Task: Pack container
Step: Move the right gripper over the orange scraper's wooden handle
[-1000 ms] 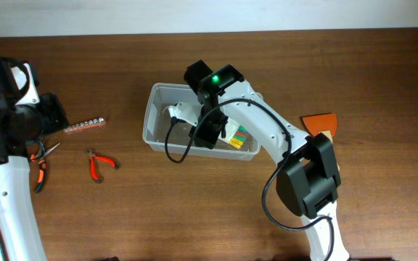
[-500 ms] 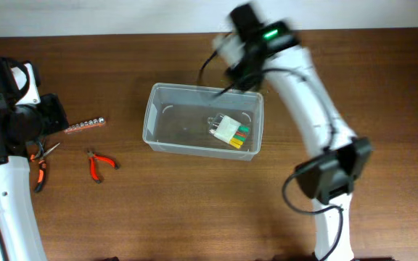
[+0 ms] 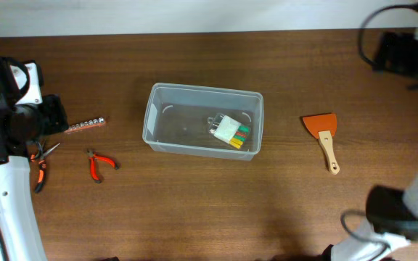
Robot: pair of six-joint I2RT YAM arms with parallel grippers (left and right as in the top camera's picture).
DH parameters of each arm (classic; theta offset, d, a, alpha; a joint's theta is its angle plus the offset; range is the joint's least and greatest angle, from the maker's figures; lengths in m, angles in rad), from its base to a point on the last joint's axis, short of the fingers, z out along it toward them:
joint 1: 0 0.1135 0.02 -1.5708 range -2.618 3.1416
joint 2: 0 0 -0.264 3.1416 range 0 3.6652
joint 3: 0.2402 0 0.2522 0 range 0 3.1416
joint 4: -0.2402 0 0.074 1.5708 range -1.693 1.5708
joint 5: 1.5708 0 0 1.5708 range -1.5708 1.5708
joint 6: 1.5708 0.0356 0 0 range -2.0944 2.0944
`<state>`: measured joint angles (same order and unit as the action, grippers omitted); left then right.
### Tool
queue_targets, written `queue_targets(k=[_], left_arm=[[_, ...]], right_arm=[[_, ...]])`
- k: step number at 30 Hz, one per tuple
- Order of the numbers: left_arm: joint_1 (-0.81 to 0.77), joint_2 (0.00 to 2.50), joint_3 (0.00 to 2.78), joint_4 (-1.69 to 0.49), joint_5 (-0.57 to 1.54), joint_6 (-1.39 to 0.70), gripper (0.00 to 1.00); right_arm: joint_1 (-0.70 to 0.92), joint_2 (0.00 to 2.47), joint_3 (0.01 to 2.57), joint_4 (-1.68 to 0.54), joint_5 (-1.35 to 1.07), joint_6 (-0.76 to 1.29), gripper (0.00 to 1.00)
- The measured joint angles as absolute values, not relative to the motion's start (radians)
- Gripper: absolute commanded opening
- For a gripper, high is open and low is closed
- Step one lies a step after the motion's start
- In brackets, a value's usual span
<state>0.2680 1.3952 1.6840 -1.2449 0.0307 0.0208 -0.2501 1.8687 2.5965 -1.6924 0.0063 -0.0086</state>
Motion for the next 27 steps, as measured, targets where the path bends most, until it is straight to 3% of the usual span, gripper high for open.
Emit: queue_targets(k=[8,12,19,27], left_arm=[[0.211,1.395,1.685,-1.240,0.038,0.034,0.02],[0.201,1.395,1.685,-1.242,0.043,0.035,0.03],[0.201,1.395,1.685,-1.248,0.046,0.035,0.03],[0.199,1.395,1.685,-1.248,0.046,0.035,0.03]], right_arm=[[-0.272,1.445,2.092,-1.692,-0.007,-0.002,0.99],[-0.272,1.374,1.858,-1.673,-0.008,-0.055,0.99],[-0.272,1.523,1.526,-1.377,-0.008,-0.221,0.98],[-0.272,1.805,1.481,-1.263,-0.009,-0.344,0.99]])
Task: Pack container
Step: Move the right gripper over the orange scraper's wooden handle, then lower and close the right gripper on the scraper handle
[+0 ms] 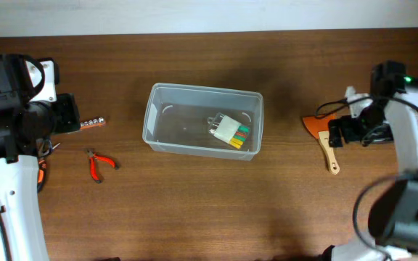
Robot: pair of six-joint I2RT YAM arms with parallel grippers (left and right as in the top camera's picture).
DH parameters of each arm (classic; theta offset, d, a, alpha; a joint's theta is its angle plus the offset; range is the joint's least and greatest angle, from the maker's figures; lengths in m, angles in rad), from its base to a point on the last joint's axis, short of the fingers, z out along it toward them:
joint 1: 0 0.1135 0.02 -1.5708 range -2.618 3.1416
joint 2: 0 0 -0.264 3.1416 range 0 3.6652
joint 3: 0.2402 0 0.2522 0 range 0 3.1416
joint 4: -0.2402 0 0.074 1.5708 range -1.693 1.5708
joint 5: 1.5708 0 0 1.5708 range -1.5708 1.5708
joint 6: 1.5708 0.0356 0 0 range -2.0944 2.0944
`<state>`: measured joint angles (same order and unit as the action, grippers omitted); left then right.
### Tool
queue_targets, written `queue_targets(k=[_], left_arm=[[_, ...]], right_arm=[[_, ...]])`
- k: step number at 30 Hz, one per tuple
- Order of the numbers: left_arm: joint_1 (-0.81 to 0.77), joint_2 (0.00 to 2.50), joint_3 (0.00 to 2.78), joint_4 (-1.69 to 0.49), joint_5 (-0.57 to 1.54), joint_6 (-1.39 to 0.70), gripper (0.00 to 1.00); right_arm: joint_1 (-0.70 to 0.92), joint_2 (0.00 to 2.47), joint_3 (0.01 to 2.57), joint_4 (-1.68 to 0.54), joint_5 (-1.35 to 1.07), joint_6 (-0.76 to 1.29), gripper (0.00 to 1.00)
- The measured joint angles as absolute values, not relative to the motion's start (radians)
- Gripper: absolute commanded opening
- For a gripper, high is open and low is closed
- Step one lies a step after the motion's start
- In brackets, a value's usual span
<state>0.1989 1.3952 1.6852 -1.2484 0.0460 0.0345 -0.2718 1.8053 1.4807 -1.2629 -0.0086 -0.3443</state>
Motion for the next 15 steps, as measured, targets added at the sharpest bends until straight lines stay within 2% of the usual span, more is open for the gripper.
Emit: queue_targets(k=[6,15], left_arm=[[0.199,1.395,1.685,-1.249,0.046,0.035,0.03],[0.199,1.395,1.685,-1.248,0.046,0.035,0.03]], right_arm=[[-0.272,1.954,1.479,-1.240,-0.008,-0.371,0.99],[-0.272,1.995,1.478,-1.192,-0.008,-0.401,0.99]])
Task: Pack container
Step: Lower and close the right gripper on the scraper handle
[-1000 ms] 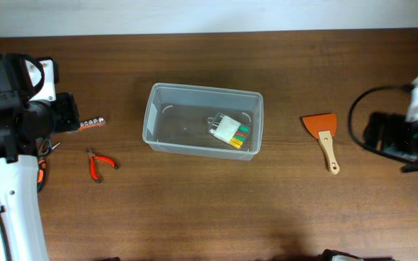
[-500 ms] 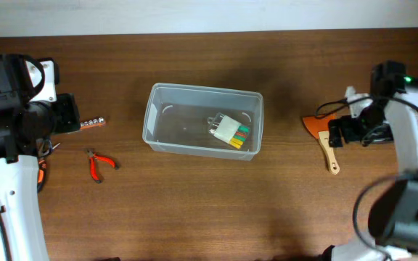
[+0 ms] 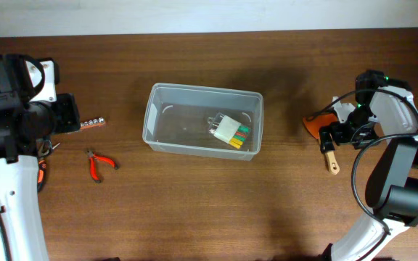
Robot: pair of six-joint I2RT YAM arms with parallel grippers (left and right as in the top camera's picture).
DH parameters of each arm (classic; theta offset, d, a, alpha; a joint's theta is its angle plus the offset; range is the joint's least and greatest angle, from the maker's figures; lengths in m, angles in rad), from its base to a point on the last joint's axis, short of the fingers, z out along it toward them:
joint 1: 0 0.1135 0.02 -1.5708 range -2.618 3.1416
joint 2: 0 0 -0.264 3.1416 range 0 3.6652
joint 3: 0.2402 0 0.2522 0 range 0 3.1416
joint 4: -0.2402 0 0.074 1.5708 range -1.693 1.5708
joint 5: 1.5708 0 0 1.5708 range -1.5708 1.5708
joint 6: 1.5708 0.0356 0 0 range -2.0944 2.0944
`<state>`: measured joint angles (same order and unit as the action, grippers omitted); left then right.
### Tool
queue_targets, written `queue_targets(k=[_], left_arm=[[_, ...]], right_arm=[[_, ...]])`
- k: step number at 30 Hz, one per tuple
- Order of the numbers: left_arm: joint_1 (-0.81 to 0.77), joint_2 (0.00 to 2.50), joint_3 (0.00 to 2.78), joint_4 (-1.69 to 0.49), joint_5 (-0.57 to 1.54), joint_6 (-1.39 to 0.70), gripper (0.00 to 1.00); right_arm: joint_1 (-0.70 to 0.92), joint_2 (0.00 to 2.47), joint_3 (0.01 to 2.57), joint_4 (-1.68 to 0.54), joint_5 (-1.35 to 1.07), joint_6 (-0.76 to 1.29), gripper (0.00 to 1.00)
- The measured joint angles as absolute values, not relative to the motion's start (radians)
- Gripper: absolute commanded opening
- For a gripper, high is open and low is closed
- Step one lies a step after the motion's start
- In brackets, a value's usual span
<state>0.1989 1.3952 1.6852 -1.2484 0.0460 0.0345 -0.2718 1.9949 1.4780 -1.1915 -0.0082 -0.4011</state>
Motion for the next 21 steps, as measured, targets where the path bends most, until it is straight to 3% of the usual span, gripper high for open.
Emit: queue_targets(k=[21], left_arm=[[0.198,1.395,1.685,-1.248,0.046,0.035,0.03]], right_arm=[[-0.272,2.016,1.336,-1.009,-0.005,-0.456,1.00]])
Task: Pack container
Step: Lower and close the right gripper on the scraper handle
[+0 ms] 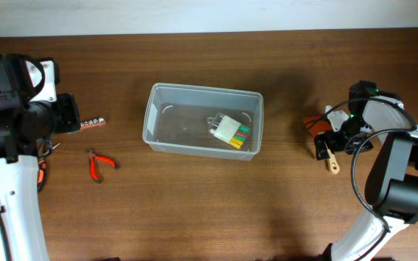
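A clear plastic container (203,122) stands mid-table with a pack of coloured pieces (230,131) lying in its right half. To its right lies an orange scraper (310,123) with a wooden handle (333,166). My right gripper (325,147) is down over the middle of that scraper. It looks open, with one dark finger (319,151) showing left of the handle. My left gripper (65,114) hovers at the far left, beside the end of a bit strip (93,122). Its jaws are hidden under the wrist.
Red-handled pliers (99,164) lie left of the container. A second orange-handled tool (41,171) sits partly under the left arm. The table's back edge runs along the top, and the right arm's cable loops near the front right.
My right gripper has moved a little left and toward the front, lower over the scraper, and now covers more of its blade and upper handle. The left arm, container and tools are where they were.
At first my right arm was up at the back right corner, far from the scraper, and the left gripper sat lower left by the bit strip. Then the right gripper was beside the scraper, then over its blade end, now on its handle. The left arm shifted slightly once.
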Robot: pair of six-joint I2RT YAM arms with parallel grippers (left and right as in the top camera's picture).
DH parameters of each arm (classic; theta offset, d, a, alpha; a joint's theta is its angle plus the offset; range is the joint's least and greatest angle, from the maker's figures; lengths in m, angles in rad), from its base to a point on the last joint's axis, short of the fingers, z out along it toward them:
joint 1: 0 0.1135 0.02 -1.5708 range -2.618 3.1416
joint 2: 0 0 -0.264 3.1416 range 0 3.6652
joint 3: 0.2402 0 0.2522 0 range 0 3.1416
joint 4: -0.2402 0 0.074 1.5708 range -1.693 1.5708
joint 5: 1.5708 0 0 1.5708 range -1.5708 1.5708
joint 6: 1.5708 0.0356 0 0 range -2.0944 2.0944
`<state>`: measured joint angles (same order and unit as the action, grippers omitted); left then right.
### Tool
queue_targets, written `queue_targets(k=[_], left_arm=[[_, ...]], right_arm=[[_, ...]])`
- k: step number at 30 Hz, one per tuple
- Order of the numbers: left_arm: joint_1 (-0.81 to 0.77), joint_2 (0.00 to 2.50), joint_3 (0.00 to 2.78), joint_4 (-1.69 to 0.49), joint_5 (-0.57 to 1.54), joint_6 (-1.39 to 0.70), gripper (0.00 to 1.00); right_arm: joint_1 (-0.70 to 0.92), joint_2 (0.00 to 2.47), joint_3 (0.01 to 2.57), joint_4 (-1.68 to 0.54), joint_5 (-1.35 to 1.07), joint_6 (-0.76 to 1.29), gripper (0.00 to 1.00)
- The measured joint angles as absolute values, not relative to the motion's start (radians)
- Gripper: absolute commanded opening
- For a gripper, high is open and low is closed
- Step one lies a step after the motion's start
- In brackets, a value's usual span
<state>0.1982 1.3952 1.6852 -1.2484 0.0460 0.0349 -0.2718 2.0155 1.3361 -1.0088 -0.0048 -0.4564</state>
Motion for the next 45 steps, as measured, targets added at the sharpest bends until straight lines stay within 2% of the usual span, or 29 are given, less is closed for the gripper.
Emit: queue_targets(k=[7,9,16,27,45], left_arm=[[0.198,1.395,1.685,-1.249,0.046,0.035,0.03],[0.198,1.395,1.685,-1.249,0.046,0.035,0.03],[0.198,1.395,1.685,-1.249,0.046,0.035,0.03],[0.198,1.395,1.685,-1.249,0.046,0.035,0.03],[0.198,1.395,1.685,-1.249,0.046,0.035,0.03]], right_arm=[[-0.272,1.994,1.296,-0.944,0.006,-0.455,0.99],[-0.271,1.987,1.285,-0.931,0.008,-0.456,0.96],[-0.273,1.981,1.272,-0.907,0.024,-0.455,0.82],[-0.274,1.981,1.271,-0.905,0.025,-0.454,0.45],[-0.274,1.980,1.272,-0.914,0.007,-0.456,0.22]])
